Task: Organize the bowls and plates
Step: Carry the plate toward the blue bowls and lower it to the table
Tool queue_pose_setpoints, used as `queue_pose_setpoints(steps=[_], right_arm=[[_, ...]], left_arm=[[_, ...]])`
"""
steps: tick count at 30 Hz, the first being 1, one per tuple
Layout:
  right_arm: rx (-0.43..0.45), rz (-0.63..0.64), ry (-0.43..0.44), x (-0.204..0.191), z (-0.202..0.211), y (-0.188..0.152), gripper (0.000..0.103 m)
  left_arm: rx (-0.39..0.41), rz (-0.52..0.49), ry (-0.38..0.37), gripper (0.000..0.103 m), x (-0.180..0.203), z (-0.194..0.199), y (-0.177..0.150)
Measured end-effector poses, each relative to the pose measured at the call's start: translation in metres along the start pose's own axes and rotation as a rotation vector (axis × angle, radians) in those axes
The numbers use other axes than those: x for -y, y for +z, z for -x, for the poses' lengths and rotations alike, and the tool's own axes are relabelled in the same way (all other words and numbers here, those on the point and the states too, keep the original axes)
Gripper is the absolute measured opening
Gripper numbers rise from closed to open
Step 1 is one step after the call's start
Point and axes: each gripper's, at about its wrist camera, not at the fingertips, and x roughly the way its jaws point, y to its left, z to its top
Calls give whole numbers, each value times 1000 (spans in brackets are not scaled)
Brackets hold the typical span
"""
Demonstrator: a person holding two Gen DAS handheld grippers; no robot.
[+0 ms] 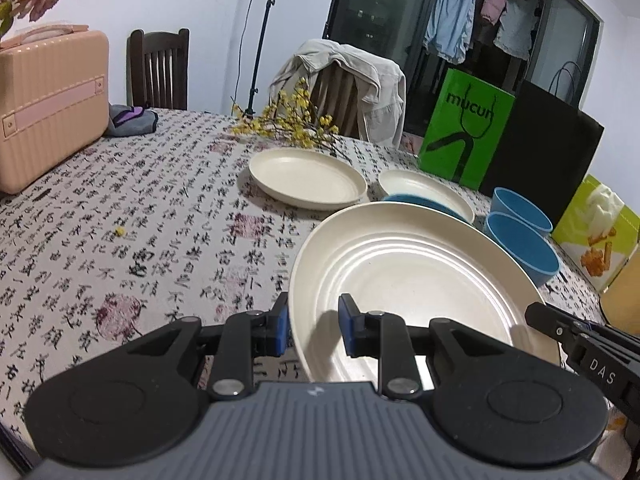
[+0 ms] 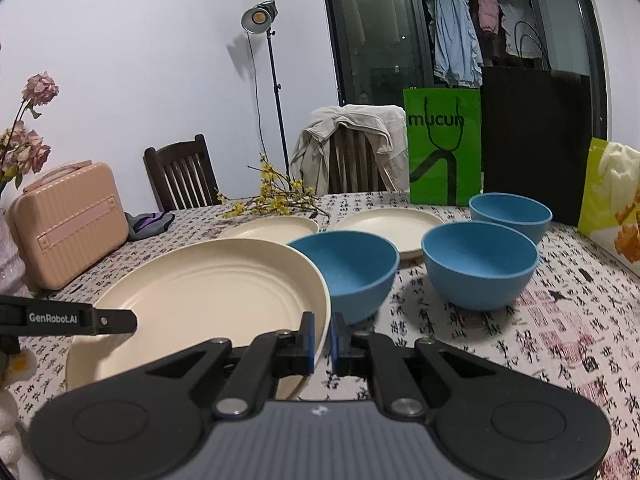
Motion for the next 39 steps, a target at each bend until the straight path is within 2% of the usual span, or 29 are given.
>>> queue_pose_setpoints(steps=[14,33,39], right_arm=[[-43,-46,-15,22,2,-27,8],[-117,-76,-40,43,-33,-51,8],[-136,-73,-50,48,-41,-57,8]], left_arm=[[-73,-31,-22,25,9,-15,-31],[-161,-59,-19,25,17,-58,-46],[-160,-92,-5,25,22,-67,-53]])
